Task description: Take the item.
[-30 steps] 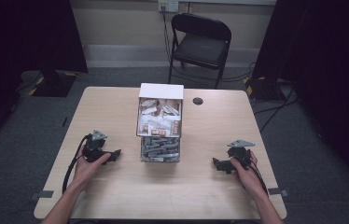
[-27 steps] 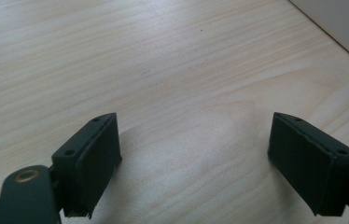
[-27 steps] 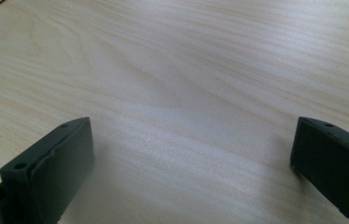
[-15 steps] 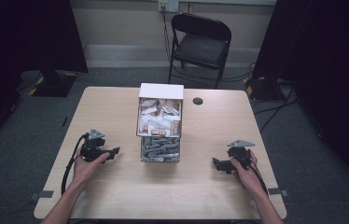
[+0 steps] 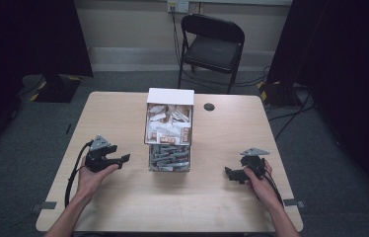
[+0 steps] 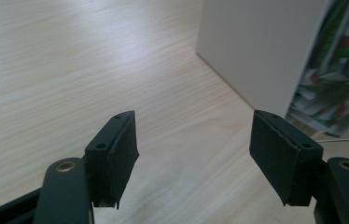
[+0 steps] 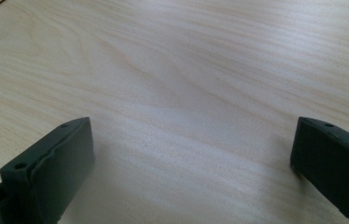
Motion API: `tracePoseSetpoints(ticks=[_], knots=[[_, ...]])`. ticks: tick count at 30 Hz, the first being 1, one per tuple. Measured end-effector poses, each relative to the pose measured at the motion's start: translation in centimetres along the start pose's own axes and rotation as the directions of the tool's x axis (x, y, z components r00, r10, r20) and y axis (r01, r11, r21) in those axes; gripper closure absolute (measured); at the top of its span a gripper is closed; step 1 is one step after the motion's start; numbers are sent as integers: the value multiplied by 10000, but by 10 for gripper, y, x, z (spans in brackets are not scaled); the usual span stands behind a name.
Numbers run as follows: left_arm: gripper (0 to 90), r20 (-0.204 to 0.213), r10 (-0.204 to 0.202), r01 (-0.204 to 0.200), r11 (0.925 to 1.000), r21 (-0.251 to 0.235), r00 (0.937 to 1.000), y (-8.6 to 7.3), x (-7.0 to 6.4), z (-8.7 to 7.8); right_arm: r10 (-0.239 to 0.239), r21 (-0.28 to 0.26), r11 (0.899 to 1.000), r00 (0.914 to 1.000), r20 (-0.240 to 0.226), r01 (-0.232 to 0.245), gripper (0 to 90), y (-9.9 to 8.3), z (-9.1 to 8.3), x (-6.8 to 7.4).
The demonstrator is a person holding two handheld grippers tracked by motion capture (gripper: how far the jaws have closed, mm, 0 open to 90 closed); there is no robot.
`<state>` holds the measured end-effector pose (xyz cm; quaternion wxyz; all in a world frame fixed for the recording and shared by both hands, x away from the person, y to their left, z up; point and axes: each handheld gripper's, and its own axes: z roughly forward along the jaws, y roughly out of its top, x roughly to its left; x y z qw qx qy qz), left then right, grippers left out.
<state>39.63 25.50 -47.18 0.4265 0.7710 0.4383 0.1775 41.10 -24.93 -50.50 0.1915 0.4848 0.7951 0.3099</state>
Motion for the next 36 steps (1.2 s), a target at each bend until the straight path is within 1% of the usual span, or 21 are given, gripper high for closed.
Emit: tracePoseSetpoints(ticks=[3, 4, 6, 9, 11, 13, 14, 17, 19, 23, 24, 25, 27, 29, 30, 31, 32, 33, 34, 35, 36], knots=[[337, 58, 59, -58, 9998, -187, 10000, 2, -4, -2, 2, -1, 10000, 10000, 0, -2, 0, 0, 0, 0], [341, 134, 152, -147, 9993, -358, 9998, 4, -7, -5, 0, 0, 10000, 10000, 1, 0, 0, 0, 0, 0], [351, 260, 74, -62, 9989, -472, 9996, 7, -10, -7, 0, -3, 10000, 10000, 1, 0, 0, 0, 0, 0], [369, 387, 58, -37, 9985, -544, 9992, 10, -12, -10, 4, 1, 10000, 10000, 0, -4, 0, 0, 0, 0], [379, 490, 244, -211, 9976, -666, 9985, 14, -17, -14, 1, -1, 10000, 10000, 0, -1, 0, 0, 0, 0], [387, 534, 257, -217, 9970, -739, 9982, 15, -20, -15, 0, -1, 10000, 10000, 1, 0, 0, 0, 0, 0], [393, 721, 283, -226, 9966, -799, 9970, 17, -23, -17, 0, -1, 10000, 10000, 0, 0, 0, 0, 0, 0], [414, 875, 272, -200, 9964, -819, 9958, 19, -27, -19, 4, 0, 10000, 10000, 1, -4, 0, 0, 0, 0], [421, 1120, 255, -181, 9976, -664, 9934, 20, -32, -19, 2, 0, 10000, 10000, 1, -2, 0, 0, 0, 0], [435, 1280, 289, -215, 9981, -585, 9914, 22, -36, -19, 3, 2, 10000, 10000, 1, -3, 0, 0, 0, 0], [440, 1331, 471, -387, 9971, -649, 9900, 24, -39, -23, -14, -4, 10000, 10000, -3, 14, 0, 0, 0, 0], [446, 1331, 471, -387, 9971, -649, 9900, 24, -39, -23, -14, -4, 10000, 10000, -3, 14, 0, 0, 0, 0], [454, 1568, 455, -325, 9959, -843, 9866, 26, -43, -29, -20, -5, 10000, 10000, -9, 20, 0, 0, 0, 0], [465, 1591, 510, -373, 9954, -882, 9859, 26, -45, -31, -20, -2, 10000, 10000, -11, 20, 0, 0, 0, 0], [469, 1711, 623, -464, 9944, -951, 9833, 24, -48, -34, -20, -4, 10000, 10000, -9, 20, 0, 0, 0, 0], [472, 1711, 623, -464, 9944, -951, 9833, 24, -48, -34, -17, -3, 10000, 10000, -10, 17, 0, 0, 0, 0], [480, 1957, 517, -313, 9939, -1056, 9793, 23, -50, -37, -17, -4, 10000, 10000, -8, 17, 0, 0, 0, 0], [480, 1957, 517, -313, 9939, -1056, 9793, 23, -50, -37, -17, -4, 10000, 10000, -8, 17, 0, 0, 0, 0], [483, 2130, 459, -204, 9925, -1203, 9760, 24, -53, -42, -13, -4, 10000, 10000, -4, 13, 0, 0, 0, 0], [486, 2130, 459, -204, 9925, -1203, 9760, 24, -53, -42, -13, -4, 10000, 10000, -4, 13, 0, 0, 0, 0], [493, 2183, 507, -198, 9898, -1414, 9746, 25, -55, -47, -13, -4, 10000, 10000, -5, 13, 0, 0, 0, 0]])
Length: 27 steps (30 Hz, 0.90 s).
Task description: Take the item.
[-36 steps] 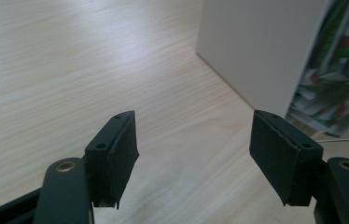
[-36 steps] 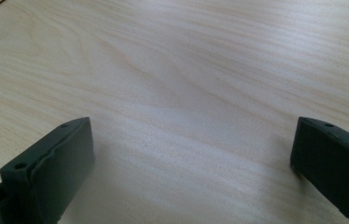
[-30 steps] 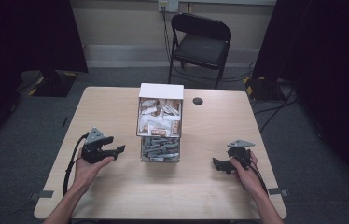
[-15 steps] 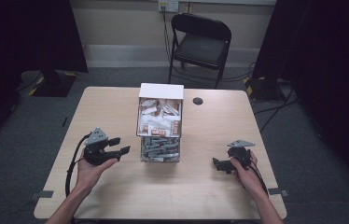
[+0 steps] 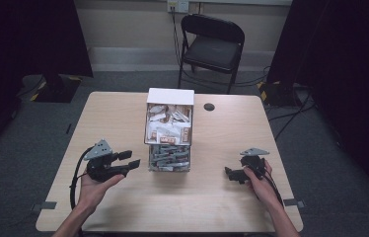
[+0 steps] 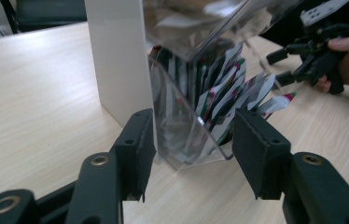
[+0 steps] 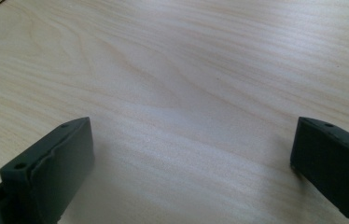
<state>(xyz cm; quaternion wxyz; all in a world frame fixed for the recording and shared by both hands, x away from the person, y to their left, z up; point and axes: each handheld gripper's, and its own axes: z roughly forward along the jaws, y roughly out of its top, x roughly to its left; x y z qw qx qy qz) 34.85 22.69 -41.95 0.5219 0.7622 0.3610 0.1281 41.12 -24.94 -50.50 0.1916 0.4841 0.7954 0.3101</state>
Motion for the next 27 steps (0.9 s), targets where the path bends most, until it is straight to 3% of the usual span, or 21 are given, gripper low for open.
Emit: tracePoseSetpoints(ticks=[7, 8, 11, 12, 15, 20, 27], knots=[[577, 457, 138, -139, 9999, 11, 9989, 1, -9, 2, 1, 1, 10000, 10000, 1, -1, 0, 0, 0, 0], [587, 689, 275, -279, 9996, 51, 9972, 2, -13, 5, 1, 1, 10000, 10000, 0, -1, 0, 0, 0, 0], [604, 848, 356, -361, 9993, 44, 9958, 3, -17, 8, 0, 2, 10000, 10000, 2, 0, 0, 0, 0, 0], [615, 1144, 393, -404, 9992, 73, 9927, 4, -20, 11, -1, -1, 10000, 10000, -1, 1, 0, 0, 0, 0], [657, 1424, 496, -522, 9985, 145, 9886, 4, -23, 15, -4, -1, 10000, 10000, 1, 4, 0, 0, 0, 0], [695, 1710, 683, -740, 9969, 270, 9829, 4, -27, 22, 0, 1, 10000, 10000, -1, 0, 0, 0, 0, 0], [709, 1791, 885, -981, 9941, 457, 9798, 7, -30, 34, -1, -1, 10000, 10000, 0, 1, 0, 0, 0, 0]])
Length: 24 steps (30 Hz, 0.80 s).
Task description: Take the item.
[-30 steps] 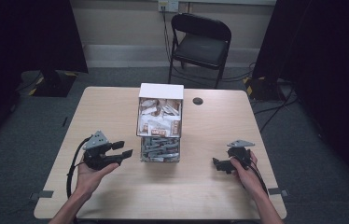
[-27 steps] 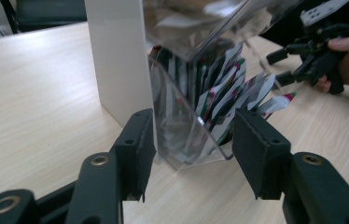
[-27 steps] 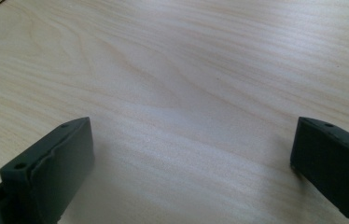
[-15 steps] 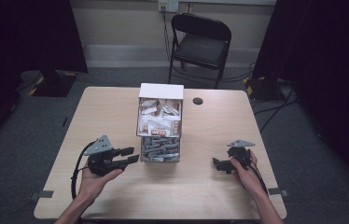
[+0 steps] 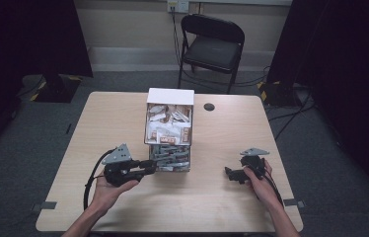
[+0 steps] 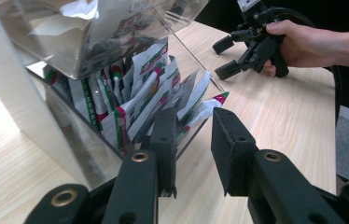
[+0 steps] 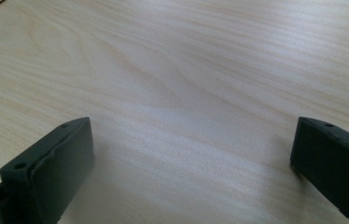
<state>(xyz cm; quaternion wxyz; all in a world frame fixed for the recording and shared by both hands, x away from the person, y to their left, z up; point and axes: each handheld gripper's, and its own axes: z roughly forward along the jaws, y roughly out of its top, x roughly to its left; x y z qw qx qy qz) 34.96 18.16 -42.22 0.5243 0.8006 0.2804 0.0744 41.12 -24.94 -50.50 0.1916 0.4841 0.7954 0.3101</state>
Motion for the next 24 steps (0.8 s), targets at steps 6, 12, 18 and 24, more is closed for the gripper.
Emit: tracePoseSetpoints(ticks=[6, 12, 18, 24], knots=[[710, 139, 25, -26, 9999, 128, 9999, 2, 2, 8, -11, 3, 10000, 10000, -12, 11, 0, 0, 0, 0], [684, 194, 143, -149, 9994, 318, 9997, 2, 0, 18, -4, 6, 10000, 10000, -11, 5, 0, 0, 0, 0], [663, 188, 259, -269, 9981, 558, 9995, -1, 2, 25, -12, 3, 10000, 10000, -13, 12, 0, 0, 0, 0], [701, 253, 201, -215, 9981, 576, 9995, -2, 3, 33, -6, 8, 10000, 10000, -15, 6, 0, 0, 0, 0]])
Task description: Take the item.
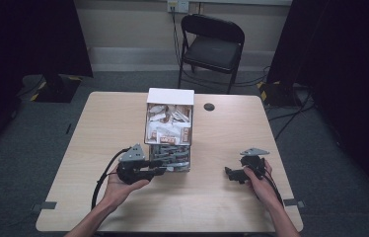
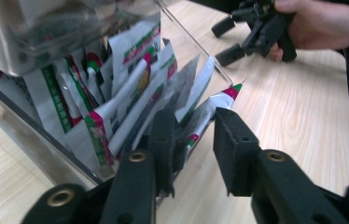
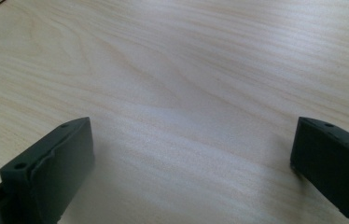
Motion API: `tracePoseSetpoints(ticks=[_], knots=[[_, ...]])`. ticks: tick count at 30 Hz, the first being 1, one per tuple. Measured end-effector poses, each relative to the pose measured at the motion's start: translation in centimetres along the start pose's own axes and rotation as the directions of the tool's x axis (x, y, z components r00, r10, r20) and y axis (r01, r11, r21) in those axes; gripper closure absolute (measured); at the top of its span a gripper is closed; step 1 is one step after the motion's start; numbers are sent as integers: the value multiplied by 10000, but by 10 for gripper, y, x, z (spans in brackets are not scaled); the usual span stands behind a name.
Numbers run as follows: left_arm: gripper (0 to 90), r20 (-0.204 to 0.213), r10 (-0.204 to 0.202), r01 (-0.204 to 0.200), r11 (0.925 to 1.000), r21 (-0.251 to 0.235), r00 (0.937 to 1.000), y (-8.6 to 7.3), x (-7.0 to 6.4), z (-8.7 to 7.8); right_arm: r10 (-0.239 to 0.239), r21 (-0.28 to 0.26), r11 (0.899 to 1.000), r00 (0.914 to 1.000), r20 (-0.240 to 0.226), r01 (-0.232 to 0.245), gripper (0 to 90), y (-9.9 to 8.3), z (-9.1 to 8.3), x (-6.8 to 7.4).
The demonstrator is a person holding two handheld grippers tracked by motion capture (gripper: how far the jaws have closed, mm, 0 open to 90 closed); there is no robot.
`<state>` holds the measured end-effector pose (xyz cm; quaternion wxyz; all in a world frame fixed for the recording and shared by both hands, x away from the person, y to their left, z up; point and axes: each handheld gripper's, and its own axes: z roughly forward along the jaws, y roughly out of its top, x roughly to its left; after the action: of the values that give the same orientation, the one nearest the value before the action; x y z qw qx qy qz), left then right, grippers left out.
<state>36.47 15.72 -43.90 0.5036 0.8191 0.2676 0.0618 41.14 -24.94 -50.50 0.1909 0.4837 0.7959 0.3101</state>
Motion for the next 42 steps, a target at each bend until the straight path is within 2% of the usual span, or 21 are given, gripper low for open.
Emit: tracePoseSetpoints(ticks=[5, 10, 18, 23, 33, 42], knots=[[815, -126, 43, -44, 9999, -92, 9999, 0, 2, 0, -5, -1, 10000, 10000, 0, 5, 0, 0, 0, 0], [889, -196, -39, 36, 9998, -180, 9998, 0, 4, 2, -1, 0, 10000, 10000, 1, 1, 0, 0, 0, 0], [900, 64, -489, 491, 9976, -480, 9988, 0, 7, 0, -4, -2, 10000, 10000, 2, 4, 0, 0, 0, 0], [900, 264, -803, 821, 9936, -779, 9964, 1, 8, -4, -2, -1, 10000, 10000, 2, 2, 0, 0, 0, 0], [900, 406, -973, 1010, 9898, -1008, 9944, 4, 8, -12, -3, -3, 10000, 10000, 3, 3, 0, 0, 0, 0], [900, 369, -1048, 1085, 9864, -1232, 9938, 5, 7, -20, -8, -3, 10000, 10000, 1, 8, 0, 0, 0, 0]])
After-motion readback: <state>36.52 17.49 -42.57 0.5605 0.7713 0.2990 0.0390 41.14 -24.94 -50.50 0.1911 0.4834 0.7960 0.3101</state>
